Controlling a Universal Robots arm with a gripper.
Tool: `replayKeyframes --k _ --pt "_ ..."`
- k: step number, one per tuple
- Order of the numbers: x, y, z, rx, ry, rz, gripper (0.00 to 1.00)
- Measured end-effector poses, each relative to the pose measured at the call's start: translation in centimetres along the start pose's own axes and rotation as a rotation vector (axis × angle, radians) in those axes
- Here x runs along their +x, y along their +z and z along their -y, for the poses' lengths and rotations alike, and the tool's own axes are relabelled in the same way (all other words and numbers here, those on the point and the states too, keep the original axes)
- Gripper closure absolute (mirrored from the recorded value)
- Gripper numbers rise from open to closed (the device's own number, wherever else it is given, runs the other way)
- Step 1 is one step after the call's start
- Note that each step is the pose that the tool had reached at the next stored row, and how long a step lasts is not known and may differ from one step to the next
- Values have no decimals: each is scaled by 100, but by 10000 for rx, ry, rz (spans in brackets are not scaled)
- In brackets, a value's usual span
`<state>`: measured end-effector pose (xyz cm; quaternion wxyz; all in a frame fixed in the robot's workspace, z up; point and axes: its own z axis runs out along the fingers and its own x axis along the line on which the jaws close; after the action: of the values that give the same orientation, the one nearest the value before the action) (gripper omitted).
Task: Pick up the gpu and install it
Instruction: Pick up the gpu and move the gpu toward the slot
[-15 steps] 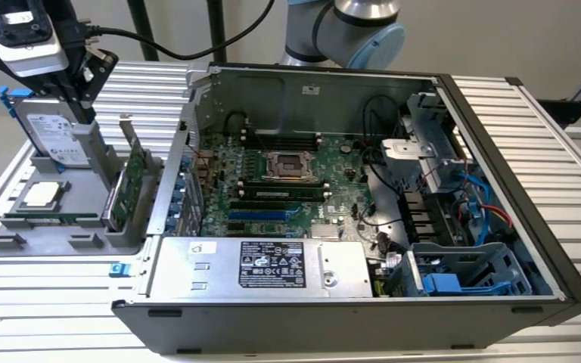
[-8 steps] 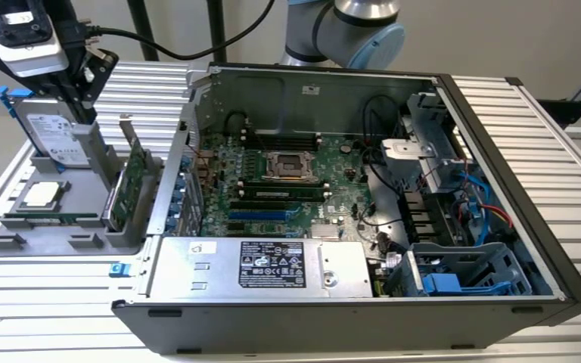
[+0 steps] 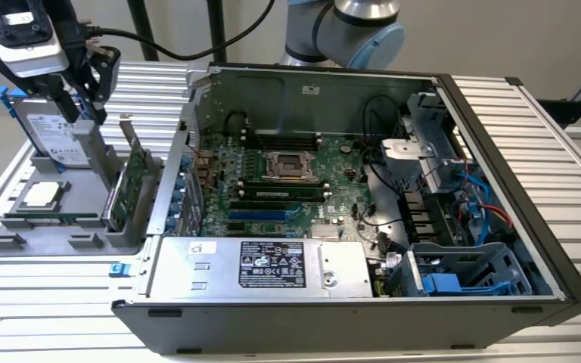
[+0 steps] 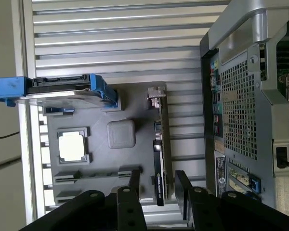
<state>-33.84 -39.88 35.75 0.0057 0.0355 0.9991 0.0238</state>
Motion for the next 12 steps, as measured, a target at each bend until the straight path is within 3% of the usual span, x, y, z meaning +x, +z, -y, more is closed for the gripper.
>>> replayKeyframes --k 12 --pt "-24 27 0 0 0 0 0"
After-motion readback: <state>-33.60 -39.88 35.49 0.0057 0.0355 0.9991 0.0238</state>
